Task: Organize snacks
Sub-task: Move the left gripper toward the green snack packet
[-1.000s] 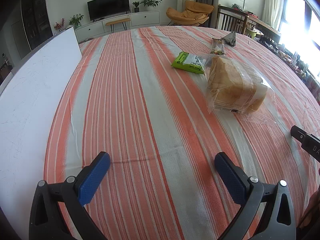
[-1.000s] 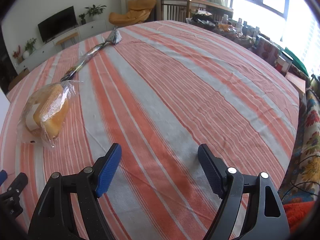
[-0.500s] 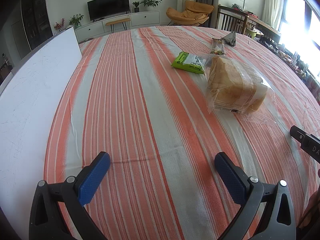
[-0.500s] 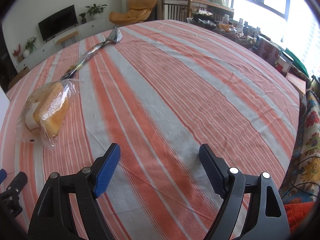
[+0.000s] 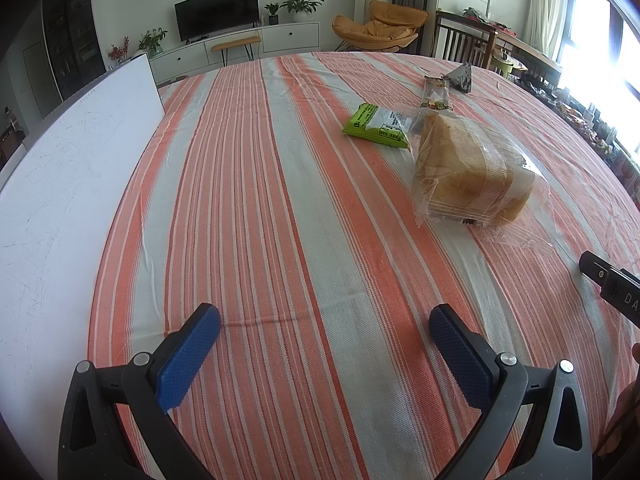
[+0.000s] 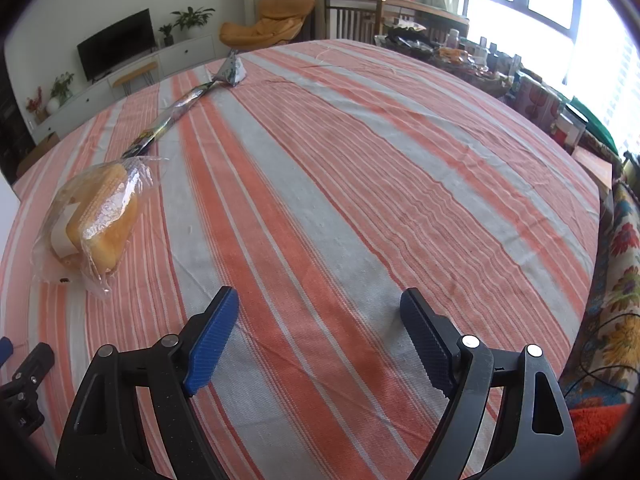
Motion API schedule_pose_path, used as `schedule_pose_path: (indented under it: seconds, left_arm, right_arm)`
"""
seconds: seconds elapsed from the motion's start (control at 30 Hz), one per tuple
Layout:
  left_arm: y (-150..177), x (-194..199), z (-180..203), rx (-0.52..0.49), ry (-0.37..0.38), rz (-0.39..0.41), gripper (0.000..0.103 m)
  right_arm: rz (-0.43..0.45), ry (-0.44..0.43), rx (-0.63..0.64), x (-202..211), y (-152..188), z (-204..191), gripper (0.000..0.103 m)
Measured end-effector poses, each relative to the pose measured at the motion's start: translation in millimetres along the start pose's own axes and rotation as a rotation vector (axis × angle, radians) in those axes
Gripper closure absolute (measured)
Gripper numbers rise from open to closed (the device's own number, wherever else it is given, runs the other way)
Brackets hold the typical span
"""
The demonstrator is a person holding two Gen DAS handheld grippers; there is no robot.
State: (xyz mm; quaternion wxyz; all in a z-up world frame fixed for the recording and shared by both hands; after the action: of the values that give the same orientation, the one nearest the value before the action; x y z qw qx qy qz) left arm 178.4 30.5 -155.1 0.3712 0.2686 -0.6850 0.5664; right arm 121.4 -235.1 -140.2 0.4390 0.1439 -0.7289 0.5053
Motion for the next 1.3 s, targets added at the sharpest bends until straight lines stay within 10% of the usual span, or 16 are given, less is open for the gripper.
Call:
schedule_pose_path:
  seconds: [0.87, 1.13, 1.3]
  left_arm:
    - [-6, -2, -6, -0.007, 0.026, -0.050, 0.000]
    - [-94, -12, -39, 0.317, 0.174, -0.072, 0.000]
    - [-146, -72, -21, 0.259, 0.141, -0.237, 0.006]
  right_arm:
    - [-0.006, -0.007, 0.006, -1, 3, -3, 0.014]
    - [-0.006, -0.007, 0.006, -1, 3, -4, 0.013]
    - [-0.008, -0.010, 0.009, -1, 2, -5, 0.012]
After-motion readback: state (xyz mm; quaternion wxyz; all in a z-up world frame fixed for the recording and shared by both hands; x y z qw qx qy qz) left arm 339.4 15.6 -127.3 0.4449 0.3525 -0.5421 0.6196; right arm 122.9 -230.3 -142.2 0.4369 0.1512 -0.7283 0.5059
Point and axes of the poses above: each gripper's, at about its wrist camera, not at the fingertips, and x roughly against the way its jaws point, z to its right, y to its underside, the point moved 7 cm from there along -x, roughly the way its jaws point, and after that the axes turned 9 degrees about -x, right-handed, at the moved point
